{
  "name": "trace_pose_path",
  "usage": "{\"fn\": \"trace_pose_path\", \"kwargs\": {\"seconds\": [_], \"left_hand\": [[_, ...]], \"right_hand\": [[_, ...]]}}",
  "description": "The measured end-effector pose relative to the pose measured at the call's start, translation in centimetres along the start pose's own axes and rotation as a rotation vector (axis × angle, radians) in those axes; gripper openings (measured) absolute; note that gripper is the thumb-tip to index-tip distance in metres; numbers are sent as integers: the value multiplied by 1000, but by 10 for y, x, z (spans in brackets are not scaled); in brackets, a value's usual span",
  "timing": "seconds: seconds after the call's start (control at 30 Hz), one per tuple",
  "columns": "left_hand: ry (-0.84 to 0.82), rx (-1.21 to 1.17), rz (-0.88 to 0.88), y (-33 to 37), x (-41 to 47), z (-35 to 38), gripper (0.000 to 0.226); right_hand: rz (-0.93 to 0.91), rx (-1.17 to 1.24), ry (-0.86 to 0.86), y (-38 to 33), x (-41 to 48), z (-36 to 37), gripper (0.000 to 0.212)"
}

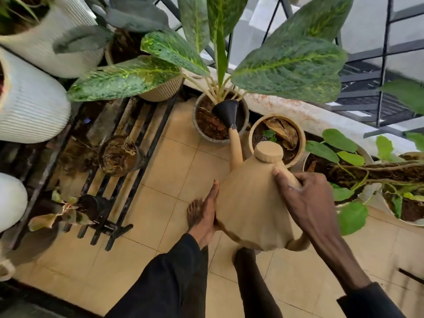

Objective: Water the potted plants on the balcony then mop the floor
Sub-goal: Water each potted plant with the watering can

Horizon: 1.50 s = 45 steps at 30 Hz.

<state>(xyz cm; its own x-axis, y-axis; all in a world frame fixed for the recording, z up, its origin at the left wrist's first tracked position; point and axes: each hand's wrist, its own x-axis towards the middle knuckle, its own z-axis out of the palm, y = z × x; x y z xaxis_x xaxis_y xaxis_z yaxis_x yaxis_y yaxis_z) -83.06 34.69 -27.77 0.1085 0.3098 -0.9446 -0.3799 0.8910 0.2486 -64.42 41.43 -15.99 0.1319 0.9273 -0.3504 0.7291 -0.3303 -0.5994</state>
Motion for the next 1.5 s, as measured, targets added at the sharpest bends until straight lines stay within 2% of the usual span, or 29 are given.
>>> {"fn": "trace_pose_path", "kwargs": {"seconds": [0.4, 0.77, 1.5], "left_hand": [[38, -42, -90, 25, 2, -16, 91], [17, -74, -131, 29, 1, -15, 71], [32, -89, -154, 31, -1, -4, 70]], "right_hand": [[69, -80, -62, -37, 25, 10, 44], [115, -139, -101, -50, 37, 7, 49], [155, -170, -108, -48, 39, 2, 47]]}}
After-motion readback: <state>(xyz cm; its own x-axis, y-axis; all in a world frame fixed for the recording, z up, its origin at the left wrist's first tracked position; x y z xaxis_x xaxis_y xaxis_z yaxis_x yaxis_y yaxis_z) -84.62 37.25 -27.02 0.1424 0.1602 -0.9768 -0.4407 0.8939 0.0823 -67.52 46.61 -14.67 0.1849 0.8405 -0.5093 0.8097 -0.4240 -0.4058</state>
